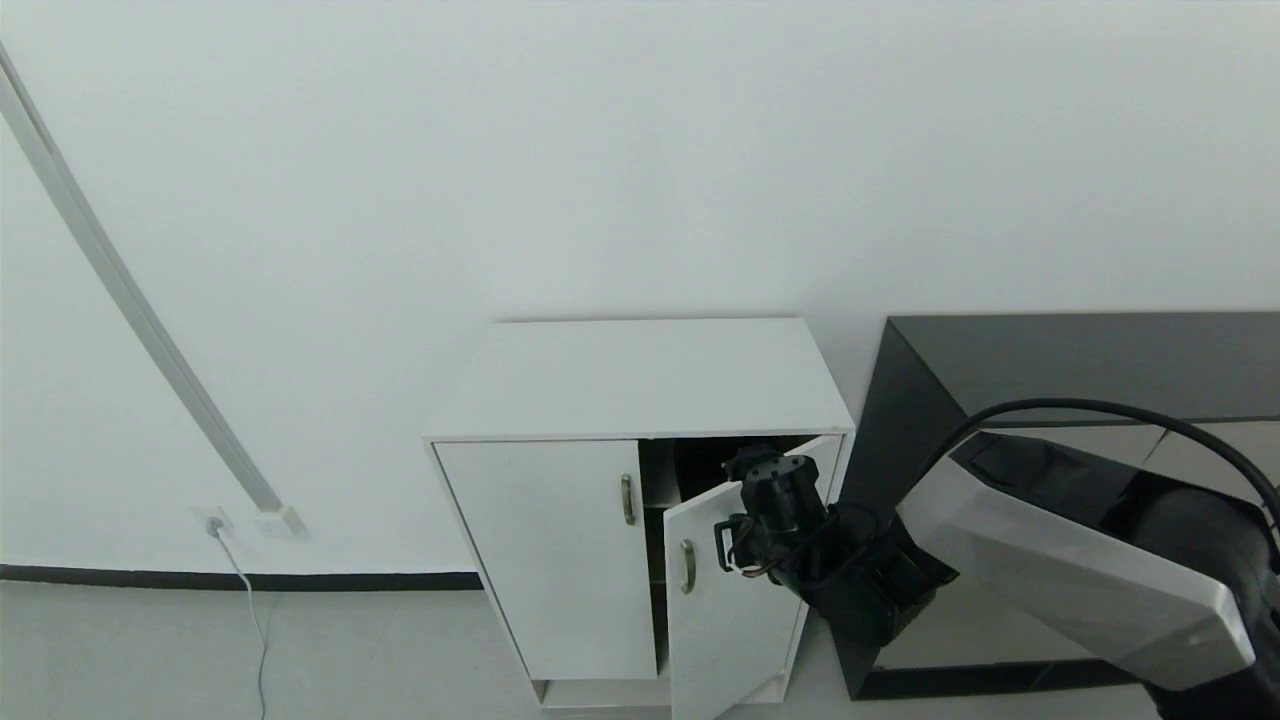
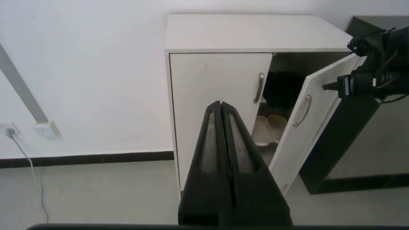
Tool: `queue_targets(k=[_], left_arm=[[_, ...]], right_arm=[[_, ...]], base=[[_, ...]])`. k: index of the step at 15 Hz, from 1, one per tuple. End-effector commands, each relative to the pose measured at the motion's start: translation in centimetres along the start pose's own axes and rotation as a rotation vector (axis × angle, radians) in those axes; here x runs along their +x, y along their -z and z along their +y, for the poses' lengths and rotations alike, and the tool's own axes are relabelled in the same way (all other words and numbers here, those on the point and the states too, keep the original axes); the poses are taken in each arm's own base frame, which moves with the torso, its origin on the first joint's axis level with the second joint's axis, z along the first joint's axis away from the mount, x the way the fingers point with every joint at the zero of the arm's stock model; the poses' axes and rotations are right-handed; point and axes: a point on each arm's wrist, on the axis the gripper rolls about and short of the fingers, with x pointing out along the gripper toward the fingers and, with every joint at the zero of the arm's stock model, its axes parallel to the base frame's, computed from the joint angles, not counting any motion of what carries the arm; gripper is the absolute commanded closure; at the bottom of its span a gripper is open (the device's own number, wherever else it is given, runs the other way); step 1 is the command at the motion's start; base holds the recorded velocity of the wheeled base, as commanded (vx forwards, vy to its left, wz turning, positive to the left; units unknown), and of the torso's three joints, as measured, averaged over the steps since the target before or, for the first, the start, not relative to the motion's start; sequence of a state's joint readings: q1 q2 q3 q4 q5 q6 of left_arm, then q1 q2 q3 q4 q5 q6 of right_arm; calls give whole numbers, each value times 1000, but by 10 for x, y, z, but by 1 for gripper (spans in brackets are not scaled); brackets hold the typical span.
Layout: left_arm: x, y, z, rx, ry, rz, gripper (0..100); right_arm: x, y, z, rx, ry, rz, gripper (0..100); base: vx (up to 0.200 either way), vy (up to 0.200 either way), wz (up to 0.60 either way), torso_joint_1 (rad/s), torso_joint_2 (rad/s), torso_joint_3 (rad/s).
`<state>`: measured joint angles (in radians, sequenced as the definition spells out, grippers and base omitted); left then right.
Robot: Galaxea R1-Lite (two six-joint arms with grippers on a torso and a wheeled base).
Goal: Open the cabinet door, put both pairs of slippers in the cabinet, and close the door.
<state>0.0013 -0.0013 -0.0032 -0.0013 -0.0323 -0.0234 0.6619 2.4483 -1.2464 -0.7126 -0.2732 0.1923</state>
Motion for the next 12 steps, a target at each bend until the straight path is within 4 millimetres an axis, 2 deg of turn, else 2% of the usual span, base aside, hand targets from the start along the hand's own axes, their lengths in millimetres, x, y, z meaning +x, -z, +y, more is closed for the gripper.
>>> queue_targets(k=[1, 12], left_arm=[[0, 0, 0, -1, 0, 1, 100], [0, 0, 0, 0, 0, 1, 100]], right_arm=[[7, 3, -2, 3, 6, 0, 100], [37, -8, -6, 21, 25, -31, 100]], base=[[0, 0, 0, 0, 0, 0], [0, 0, 0, 0, 0, 0]])
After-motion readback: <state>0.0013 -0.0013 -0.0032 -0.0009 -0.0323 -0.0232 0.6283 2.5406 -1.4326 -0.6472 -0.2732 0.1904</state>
